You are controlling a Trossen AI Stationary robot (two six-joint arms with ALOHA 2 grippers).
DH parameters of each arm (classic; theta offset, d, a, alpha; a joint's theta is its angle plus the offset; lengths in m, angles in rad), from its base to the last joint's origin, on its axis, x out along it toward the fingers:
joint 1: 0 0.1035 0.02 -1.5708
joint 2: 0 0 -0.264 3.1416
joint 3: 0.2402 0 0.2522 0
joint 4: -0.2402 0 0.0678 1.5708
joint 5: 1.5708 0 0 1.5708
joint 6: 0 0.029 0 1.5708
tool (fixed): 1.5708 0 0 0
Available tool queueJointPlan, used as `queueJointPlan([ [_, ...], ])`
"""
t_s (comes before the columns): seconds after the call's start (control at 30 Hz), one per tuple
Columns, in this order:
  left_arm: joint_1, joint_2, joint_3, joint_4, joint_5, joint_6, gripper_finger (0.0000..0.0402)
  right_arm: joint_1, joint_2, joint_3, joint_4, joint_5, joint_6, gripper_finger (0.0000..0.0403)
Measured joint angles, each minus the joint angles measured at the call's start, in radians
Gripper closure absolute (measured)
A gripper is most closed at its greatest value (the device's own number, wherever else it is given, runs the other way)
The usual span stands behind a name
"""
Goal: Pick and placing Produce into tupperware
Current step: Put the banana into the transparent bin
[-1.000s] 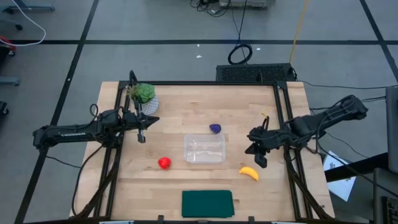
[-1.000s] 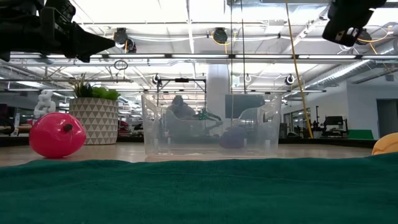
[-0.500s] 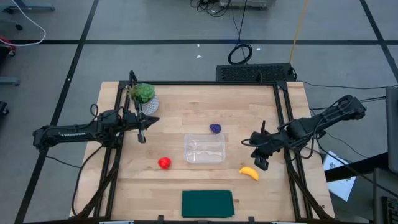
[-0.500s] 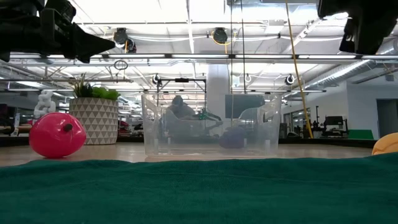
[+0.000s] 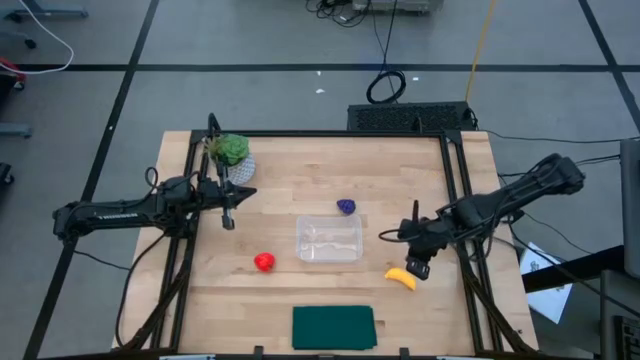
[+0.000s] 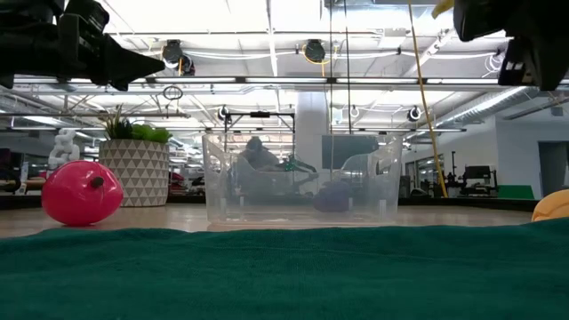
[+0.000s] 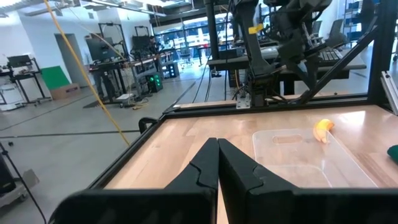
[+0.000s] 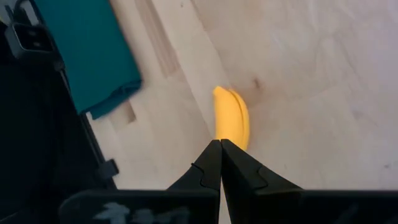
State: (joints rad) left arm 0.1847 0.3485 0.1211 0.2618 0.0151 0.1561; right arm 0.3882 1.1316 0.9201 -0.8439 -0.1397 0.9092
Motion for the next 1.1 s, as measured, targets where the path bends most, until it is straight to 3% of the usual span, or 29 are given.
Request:
queueJointPlan([
  [0.37,0.0,0.0,0.0,-0.005,0.0,0.0,0.0396,0.0,0.185,0.16,-0.219,-0.018,-0.045,0.0402],
  [0.93,0.0,0.0,0.0,-0.005,0.0,0.0,0.0396,0.0,0.208,0.175,-0.215,-0.015,-0.062,0.0388],
  [1.1,0.0,0.0,0.0,-0.005,0.0,-0.001,0.0396,0.0,0.208,0.175,-0.188,0.003,-0.072,0.0365],
])
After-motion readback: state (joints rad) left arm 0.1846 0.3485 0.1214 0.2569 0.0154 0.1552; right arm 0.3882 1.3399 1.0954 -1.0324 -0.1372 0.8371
